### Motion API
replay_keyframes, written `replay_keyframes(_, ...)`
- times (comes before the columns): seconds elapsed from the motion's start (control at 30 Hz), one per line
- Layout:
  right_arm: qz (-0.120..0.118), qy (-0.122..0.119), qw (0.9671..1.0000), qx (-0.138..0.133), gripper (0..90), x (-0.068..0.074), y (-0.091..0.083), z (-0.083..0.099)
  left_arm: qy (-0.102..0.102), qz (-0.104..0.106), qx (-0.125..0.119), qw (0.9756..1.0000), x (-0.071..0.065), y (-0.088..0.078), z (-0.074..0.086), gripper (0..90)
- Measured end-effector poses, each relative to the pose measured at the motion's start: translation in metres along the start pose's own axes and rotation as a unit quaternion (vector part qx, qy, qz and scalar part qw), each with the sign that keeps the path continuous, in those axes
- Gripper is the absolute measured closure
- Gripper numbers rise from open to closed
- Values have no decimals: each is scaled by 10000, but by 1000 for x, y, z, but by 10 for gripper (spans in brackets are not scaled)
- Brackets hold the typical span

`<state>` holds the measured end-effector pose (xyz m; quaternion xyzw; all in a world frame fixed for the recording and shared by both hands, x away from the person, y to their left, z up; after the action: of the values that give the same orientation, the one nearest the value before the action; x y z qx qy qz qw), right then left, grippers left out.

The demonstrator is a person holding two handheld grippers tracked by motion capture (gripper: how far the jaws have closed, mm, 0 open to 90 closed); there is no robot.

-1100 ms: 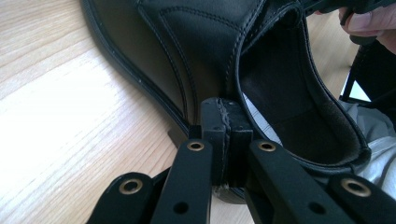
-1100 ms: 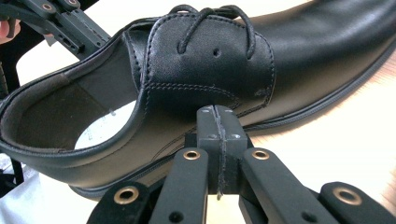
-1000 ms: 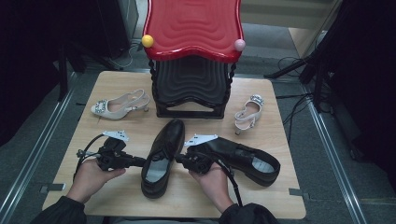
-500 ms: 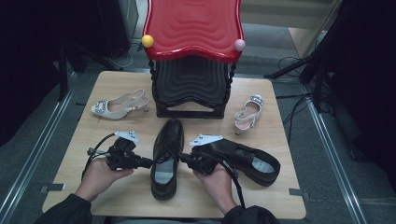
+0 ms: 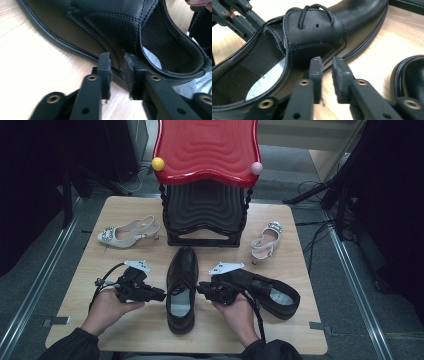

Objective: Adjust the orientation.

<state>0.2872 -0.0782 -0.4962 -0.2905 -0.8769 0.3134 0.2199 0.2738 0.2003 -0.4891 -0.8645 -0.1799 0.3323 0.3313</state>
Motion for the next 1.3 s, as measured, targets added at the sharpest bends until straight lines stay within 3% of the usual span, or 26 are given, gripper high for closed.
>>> replay_keyframes(0.1,-111,-6,9999,-29,681,-2,-4,0,1,83,-41,10000,-1,-3,0,649)
replay_keyframes(0.27,-231,-27,9997,-53,583,-5,-16,2,-56,-2,-43,10000,-3,-6,0,536)
replay_keyframes(0.47,-302,-20,9995,-39,529,-12,-34,4,-115,-28,-318,9994,-4,-18,1,400)
replay_keyframes(0.8,-239,-125,9996,-101,463,-25,-58,11,-17,-72,-289,9996,-1,-18,2,340)
replay_keyframes(1.3,48,186,9996,-184,452,-49,-98,29,32,-43,-269,9996,2,-16,-4,331)
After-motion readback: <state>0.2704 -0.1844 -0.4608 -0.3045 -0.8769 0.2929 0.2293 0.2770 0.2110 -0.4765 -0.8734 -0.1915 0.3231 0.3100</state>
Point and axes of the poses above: each handheld gripper's, and its own axes: y roughly forward along the jaws, z roughly out of its underside, x roughly to its left, the point moved 1 cm from there along y, roughly forward along the jaws, and after that the axes turned 4 degrees about z, right-handed, at the moved point
